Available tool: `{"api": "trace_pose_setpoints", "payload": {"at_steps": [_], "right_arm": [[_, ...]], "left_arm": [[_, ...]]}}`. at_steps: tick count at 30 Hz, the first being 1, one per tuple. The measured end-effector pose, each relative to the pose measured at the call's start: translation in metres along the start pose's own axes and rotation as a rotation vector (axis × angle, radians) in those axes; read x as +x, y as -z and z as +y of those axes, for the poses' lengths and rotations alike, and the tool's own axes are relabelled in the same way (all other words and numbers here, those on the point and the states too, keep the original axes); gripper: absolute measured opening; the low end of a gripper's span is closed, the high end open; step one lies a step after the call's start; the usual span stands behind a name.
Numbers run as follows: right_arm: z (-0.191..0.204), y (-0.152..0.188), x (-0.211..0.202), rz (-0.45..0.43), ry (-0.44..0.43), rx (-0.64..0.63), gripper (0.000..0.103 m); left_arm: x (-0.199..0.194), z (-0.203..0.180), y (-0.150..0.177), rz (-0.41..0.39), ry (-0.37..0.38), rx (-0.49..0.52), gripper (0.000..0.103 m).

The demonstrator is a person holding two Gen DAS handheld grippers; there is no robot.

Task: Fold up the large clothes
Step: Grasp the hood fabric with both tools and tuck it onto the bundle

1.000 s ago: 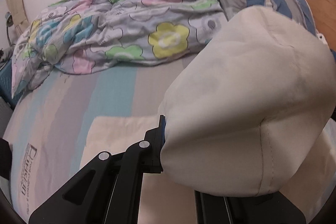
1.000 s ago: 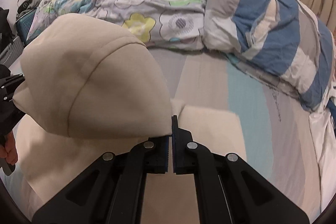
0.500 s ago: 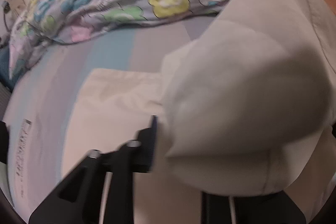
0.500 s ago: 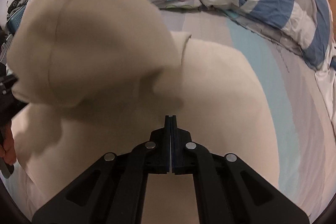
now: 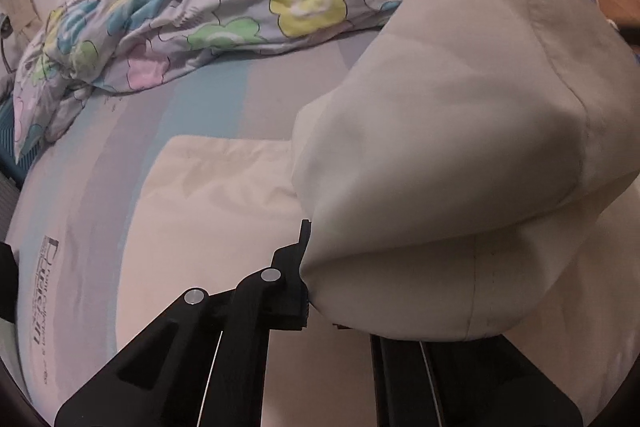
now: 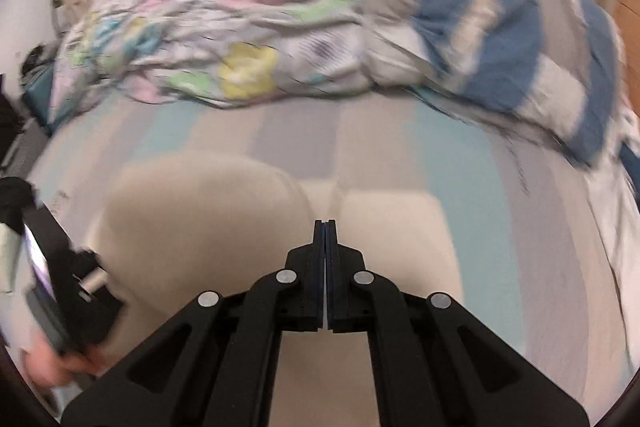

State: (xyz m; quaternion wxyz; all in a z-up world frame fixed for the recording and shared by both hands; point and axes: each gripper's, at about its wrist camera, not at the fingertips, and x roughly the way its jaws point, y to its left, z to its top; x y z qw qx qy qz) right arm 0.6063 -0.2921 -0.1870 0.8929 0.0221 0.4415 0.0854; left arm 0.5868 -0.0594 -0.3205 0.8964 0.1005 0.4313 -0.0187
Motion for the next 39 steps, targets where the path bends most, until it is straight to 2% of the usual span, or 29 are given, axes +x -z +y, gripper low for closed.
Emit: {"api": "trace_pose_setpoints", "payload": {"at_steps": [3,5,6,7,8,9,15,18,22,23,24,25,26,28,30,32,34,39], "right_arm": [[0.022,-0.028,0.017,0.021,-0.071,-0.046,0.000],[0.034,-0.041,0.036,0.046,-0.121,-0.045,0.000],[0.039,-0.042,0.048,0.076,-0.125,-0.052,0.000],[0.042,-0.043,0.058,0.092,-0.133,-0.045,0.000],[0.043,-0.040,0.071,0.132,-0.160,-0.028,0.000],[0.044,-0.036,0.077,0.148,-0.152,-0.025,0.000],[0.040,-0.004,0.090,0.193,-0.140,-0.010,0.000],[0.039,0.008,0.095,0.203,-0.124,-0.013,0.000],[0.035,0.020,0.099,0.215,-0.123,0.000,0.000],[0.034,0.022,0.099,0.210,-0.123,-0.004,0.000],[0.033,0.024,0.099,0.205,-0.126,-0.003,0.000],[0.033,0.024,0.100,0.202,-0.131,0.002,0.000],[0.030,0.026,0.102,0.202,-0.132,0.014,0.000],[0.027,0.029,0.104,0.191,-0.145,0.033,0.000],[0.027,0.035,0.109,0.198,-0.137,0.027,0.000],[0.027,0.042,0.113,0.204,-0.133,0.026,0.000],[0.026,0.048,0.115,0.207,-0.131,0.027,0.000],[0.024,0.066,0.122,0.233,-0.125,0.046,0.000]], "left_arm": [[-0.006,0.002,-0.007,0.023,0.016,-0.009,0.006],[-0.013,0.003,-0.010,0.039,0.011,-0.003,0.011],[-0.016,0.003,-0.010,0.055,0.005,0.001,0.025],[-0.019,0.004,-0.011,0.071,-0.008,-0.005,0.066],[-0.026,0.009,-0.009,0.078,-0.007,-0.029,0.084],[-0.035,0.013,-0.007,0.061,-0.010,-0.044,0.091],[-0.069,0.025,0.012,0.087,-0.045,-0.024,0.091],[-0.080,0.025,-0.002,0.047,-0.007,-0.044,0.091],[-0.073,0.015,-0.041,-0.015,0.122,-0.064,0.091],[-0.065,0.010,-0.052,-0.031,0.196,-0.053,0.091],[-0.057,0.005,-0.057,-0.033,0.239,-0.048,0.091],[-0.042,-0.003,-0.063,-0.009,0.300,-0.031,0.089],[-0.027,-0.008,-0.064,0.021,0.346,-0.022,0.087],[-0.004,-0.016,-0.060,0.070,0.353,-0.018,0.074],[0.014,-0.022,-0.050,0.103,0.341,-0.014,0.070],[0.019,-0.029,-0.040,0.104,0.314,0.026,0.062],[0.023,-0.030,-0.035,0.117,0.306,0.025,0.049],[0.030,-0.029,-0.022,0.145,0.296,0.003,0.034]]}}
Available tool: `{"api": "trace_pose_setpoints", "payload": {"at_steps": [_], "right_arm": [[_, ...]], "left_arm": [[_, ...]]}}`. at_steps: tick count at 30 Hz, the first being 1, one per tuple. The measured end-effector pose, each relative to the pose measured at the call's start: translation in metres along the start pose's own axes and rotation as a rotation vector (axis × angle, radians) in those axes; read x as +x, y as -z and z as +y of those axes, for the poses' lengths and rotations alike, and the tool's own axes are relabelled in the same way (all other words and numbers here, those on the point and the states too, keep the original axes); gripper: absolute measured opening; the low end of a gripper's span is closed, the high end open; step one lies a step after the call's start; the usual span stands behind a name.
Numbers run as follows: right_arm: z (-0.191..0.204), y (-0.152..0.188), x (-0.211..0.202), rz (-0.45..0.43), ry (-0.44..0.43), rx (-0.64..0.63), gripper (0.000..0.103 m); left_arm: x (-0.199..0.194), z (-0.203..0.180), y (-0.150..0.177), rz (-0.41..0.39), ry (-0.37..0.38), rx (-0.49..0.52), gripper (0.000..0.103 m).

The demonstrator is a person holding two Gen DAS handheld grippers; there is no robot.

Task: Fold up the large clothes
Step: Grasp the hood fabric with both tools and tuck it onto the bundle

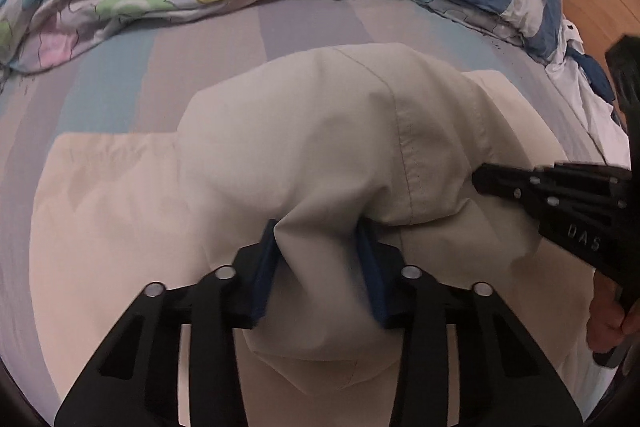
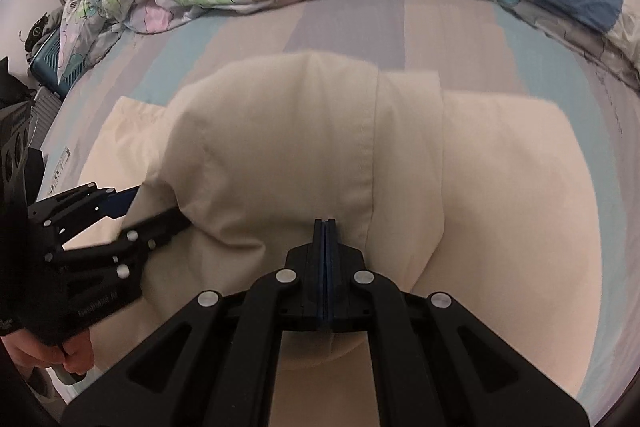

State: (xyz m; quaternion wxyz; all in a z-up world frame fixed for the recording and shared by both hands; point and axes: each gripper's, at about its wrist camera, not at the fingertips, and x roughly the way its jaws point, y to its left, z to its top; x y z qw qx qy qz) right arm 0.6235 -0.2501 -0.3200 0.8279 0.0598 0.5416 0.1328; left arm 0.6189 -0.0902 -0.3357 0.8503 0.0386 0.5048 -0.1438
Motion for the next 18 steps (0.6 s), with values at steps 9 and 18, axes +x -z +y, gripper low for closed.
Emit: {"api": "trace_pose_setpoints", "payload": {"at_steps": [9,18], "right_arm": [[-0.001,0.018,0.022,0.037,0.020,0.010,0.000],[0.007,0.011,0.002,-0.002,0.014,0.003,0.032]], "left_arm": [[0.019,0.001,0.012,0.024,-0.006,-0.034,0.028],[-0.020,-0.008,0.002,-0.060,-0.024,-0.036,0.094]]}}
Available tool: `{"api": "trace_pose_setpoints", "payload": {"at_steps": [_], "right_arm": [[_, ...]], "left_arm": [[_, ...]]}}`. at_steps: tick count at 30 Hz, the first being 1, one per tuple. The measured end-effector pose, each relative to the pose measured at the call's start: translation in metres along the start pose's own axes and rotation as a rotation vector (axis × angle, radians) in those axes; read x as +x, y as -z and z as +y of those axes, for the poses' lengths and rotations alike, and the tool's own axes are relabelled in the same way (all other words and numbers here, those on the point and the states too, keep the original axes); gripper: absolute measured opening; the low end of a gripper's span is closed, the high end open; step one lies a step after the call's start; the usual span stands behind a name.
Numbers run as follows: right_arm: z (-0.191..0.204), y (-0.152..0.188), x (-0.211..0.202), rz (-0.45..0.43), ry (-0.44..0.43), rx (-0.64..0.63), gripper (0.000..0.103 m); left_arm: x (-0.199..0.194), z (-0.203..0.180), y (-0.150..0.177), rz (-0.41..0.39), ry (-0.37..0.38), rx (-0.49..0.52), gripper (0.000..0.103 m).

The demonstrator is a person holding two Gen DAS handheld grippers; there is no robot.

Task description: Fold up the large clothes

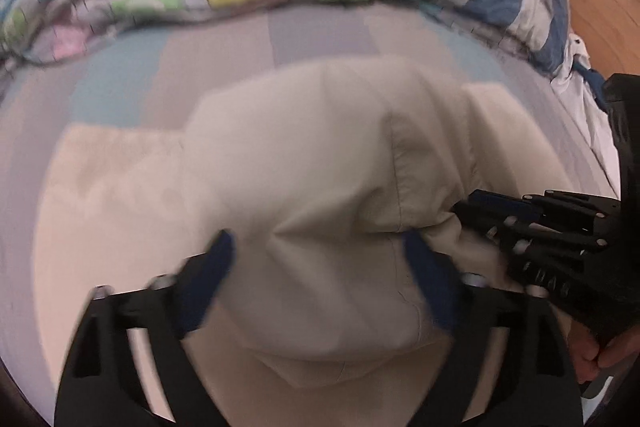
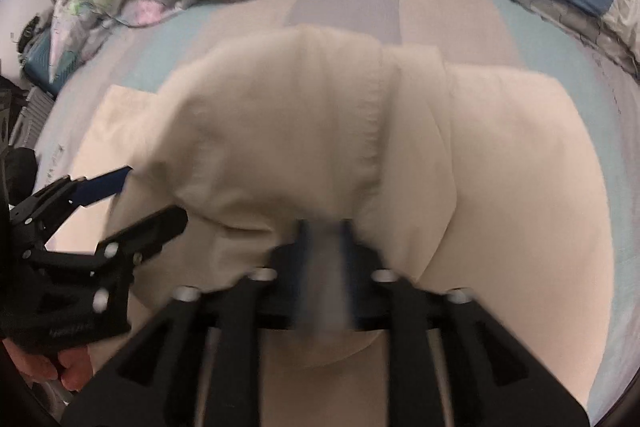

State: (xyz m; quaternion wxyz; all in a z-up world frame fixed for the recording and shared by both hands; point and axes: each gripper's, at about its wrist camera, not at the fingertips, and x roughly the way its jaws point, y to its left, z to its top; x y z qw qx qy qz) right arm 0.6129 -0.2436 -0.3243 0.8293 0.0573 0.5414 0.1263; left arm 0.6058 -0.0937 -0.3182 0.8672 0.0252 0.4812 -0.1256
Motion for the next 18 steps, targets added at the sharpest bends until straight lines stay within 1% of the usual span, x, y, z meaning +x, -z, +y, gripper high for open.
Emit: {"api": "trace_pose_setpoints", "payload": {"at_steps": [1,2,3,6,7,8,10,11,13,15,16,18], "right_arm": [[0.006,0.000,-0.008,-0.021,0.025,-0.033,0.034],[0.010,0.000,-0.013,-0.035,0.044,-0.057,0.041],[0.012,0.000,-0.019,-0.051,0.054,-0.071,0.045],[0.013,-0.002,-0.041,-0.110,0.055,-0.095,0.063],[0.014,-0.003,-0.047,-0.131,0.066,-0.107,0.073],[0.014,-0.005,-0.055,-0.165,0.098,-0.133,0.074],[0.015,-0.008,-0.057,-0.175,0.114,-0.172,0.076],[0.013,-0.009,-0.052,-0.154,0.125,-0.183,0.076],[0.011,-0.009,-0.044,-0.125,0.114,-0.169,0.075],[0.010,-0.004,-0.035,-0.096,0.108,-0.165,0.071],[0.010,-0.001,-0.030,-0.083,0.105,-0.169,0.070],[0.009,0.006,-0.024,-0.066,0.111,-0.169,0.070]], "left_arm": [[-0.006,-0.001,-0.001,-0.014,0.000,0.005,0.094],[-0.015,-0.004,-0.004,-0.025,-0.015,0.019,0.095],[-0.020,-0.005,-0.006,-0.031,-0.019,0.025,0.097],[-0.040,-0.006,-0.012,-0.072,-0.027,0.049,0.097],[-0.044,-0.006,-0.014,-0.082,-0.026,0.056,0.097],[-0.046,-0.006,-0.017,-0.087,-0.036,0.064,0.097],[-0.041,-0.004,-0.018,-0.079,-0.034,0.072,0.097],[-0.036,-0.003,-0.018,-0.065,-0.037,0.073,0.097],[-0.019,0.001,-0.015,-0.016,-0.029,0.059,0.097],[-0.010,0.005,-0.007,0.015,-0.009,0.039,0.097],[-0.008,0.006,-0.003,0.015,-0.003,0.037,0.097],[-0.003,0.006,0.006,0.022,-0.017,0.046,0.097]]}}
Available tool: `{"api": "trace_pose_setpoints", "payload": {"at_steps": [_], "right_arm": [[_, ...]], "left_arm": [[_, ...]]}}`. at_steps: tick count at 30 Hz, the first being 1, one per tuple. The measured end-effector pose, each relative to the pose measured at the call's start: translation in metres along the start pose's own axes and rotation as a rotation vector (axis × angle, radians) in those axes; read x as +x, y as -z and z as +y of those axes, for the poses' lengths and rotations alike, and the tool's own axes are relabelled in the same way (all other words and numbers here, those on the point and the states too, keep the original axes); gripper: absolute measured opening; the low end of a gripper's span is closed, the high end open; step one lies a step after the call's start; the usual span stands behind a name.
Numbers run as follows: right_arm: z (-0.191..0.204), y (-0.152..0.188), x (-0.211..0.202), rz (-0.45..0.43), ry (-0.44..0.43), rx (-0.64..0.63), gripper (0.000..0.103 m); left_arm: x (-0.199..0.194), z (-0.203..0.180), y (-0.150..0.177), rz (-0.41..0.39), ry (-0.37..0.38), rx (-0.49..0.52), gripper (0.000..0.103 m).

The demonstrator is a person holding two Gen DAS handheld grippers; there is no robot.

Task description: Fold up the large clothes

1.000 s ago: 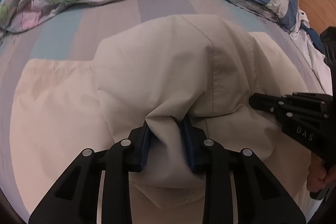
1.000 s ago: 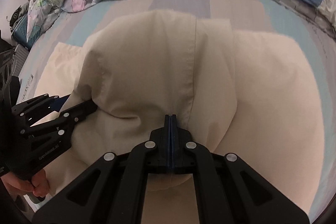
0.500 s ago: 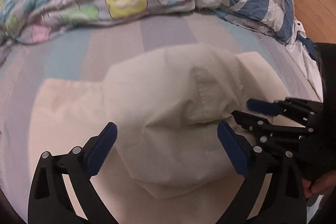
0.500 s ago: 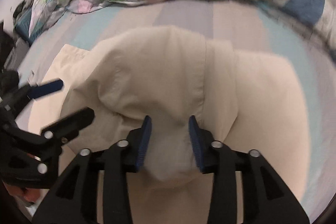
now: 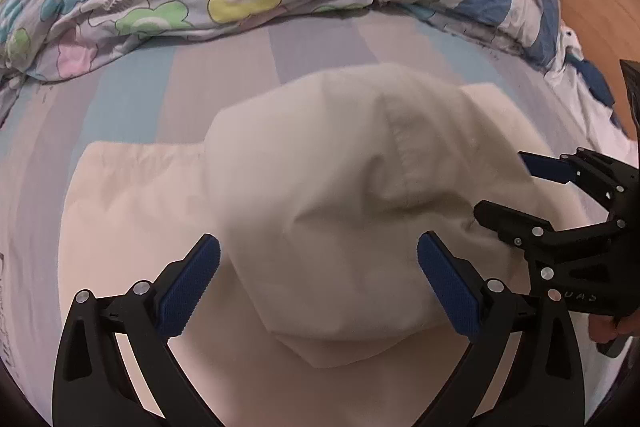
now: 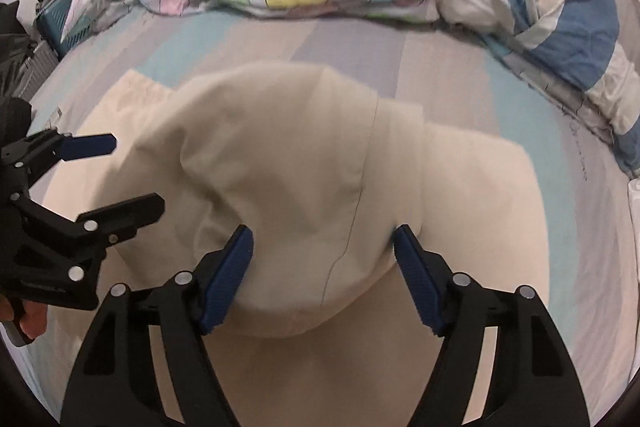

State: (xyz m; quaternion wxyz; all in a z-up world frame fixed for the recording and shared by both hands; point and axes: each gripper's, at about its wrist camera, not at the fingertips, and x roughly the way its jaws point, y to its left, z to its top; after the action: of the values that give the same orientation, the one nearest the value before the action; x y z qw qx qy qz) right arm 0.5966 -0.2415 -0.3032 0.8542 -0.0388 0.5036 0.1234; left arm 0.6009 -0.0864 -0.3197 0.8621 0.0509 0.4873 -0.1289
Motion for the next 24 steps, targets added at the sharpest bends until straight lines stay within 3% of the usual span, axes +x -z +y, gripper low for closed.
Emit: {"api": "trace_pose_setpoints", "payload": {"at_steps": [6,17,24], "right_arm": [[-0.004,0.015,0.019,0.057,-0.001,0.060,0.069],[-0.005,0.022,0.035,0.088,0.008,0.096,0.071],[0.000,0.029,0.043,0.093,0.038,0.067,0.072]], "left_arm": [[0.022,0.003,0.019,0.073,-0.006,-0.026,0.097],[0.040,0.012,0.023,0.107,-0.004,-0.059,0.098],[0.048,0.005,0.028,0.106,-0.051,-0.031,0.098]]}}
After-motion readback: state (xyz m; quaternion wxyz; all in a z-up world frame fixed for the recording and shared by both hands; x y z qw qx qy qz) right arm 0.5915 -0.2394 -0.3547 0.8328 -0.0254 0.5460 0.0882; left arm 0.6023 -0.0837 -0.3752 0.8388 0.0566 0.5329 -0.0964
